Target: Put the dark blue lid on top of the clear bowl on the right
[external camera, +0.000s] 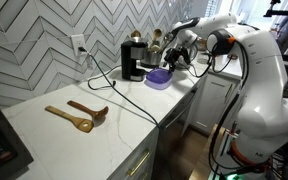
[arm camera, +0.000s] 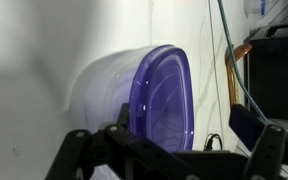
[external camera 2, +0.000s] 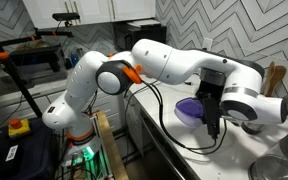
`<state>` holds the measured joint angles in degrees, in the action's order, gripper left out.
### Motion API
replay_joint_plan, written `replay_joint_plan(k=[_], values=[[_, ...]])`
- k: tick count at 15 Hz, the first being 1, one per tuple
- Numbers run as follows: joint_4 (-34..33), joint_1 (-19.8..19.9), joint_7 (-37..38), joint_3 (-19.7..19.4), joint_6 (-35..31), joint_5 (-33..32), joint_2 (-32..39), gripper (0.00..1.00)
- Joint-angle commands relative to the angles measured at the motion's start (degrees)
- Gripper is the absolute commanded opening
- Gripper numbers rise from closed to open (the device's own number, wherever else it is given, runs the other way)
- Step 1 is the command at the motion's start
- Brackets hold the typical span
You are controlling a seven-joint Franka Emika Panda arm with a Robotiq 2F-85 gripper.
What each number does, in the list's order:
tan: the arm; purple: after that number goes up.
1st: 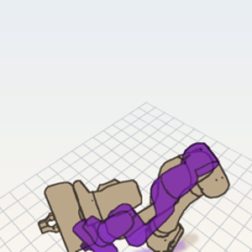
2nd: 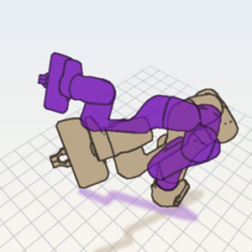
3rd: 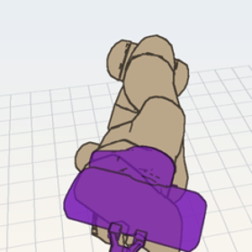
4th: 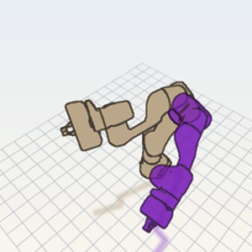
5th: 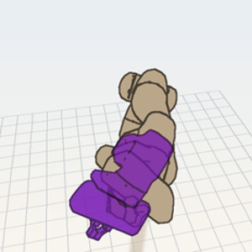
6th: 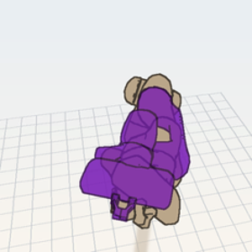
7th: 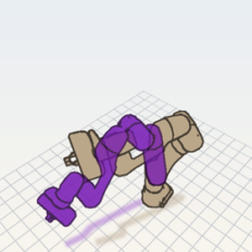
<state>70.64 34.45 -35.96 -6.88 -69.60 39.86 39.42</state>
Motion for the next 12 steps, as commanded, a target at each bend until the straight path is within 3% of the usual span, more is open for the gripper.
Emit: replay_joint_plan(k=[1, 12], values=[[1.0, -0.6, 2.0, -1.0, -0.3, -1.9, -1.1, 1.0], [1.2, -0.7, 5.6, -2.5, -1.0, -4.4, -2.5, 1.0]])
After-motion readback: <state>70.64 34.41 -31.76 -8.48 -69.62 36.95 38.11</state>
